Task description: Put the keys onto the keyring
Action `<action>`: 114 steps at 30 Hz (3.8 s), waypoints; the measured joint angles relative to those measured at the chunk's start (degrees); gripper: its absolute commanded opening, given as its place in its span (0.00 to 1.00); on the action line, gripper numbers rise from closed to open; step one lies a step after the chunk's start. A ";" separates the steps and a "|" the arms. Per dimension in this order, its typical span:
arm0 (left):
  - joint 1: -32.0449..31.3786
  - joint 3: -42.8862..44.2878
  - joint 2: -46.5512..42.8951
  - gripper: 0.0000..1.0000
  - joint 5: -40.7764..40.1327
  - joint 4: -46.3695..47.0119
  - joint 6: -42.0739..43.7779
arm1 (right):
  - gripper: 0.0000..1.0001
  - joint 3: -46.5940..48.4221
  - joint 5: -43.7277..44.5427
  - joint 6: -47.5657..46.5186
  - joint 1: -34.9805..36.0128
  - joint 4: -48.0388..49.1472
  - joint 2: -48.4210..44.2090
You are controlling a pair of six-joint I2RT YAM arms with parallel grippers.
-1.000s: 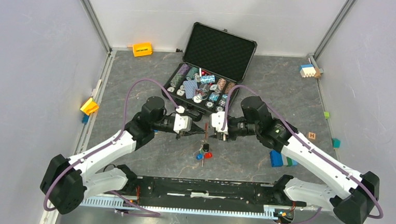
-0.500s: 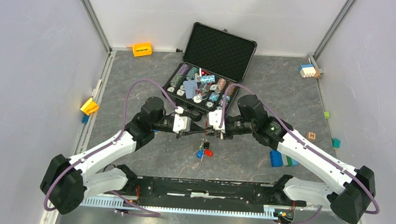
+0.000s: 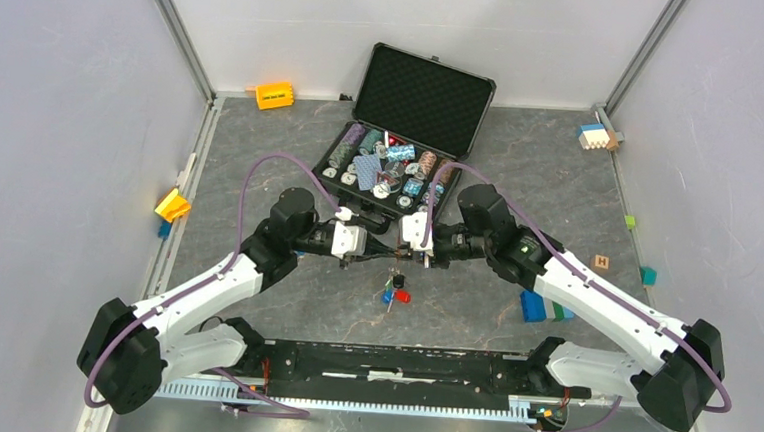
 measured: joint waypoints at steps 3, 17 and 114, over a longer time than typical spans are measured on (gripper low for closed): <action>0.02 -0.44 -0.11 0.02 0.17 0.26 0.00 | 0.28 -0.35 0.42 -0.02 -0.33 0.02 -0.07; 0.09 -0.55 -0.24 0.02 0.44 0.72 -0.68 | 0.24 -0.61 -0.04 0.66 -0.70 0.33 -0.04; 13.84 13.49 6.19 0.89 -45.42 -51.12 4.92 | 0.00 -14.78 24.37 -22.23 9.51 7.91 -11.45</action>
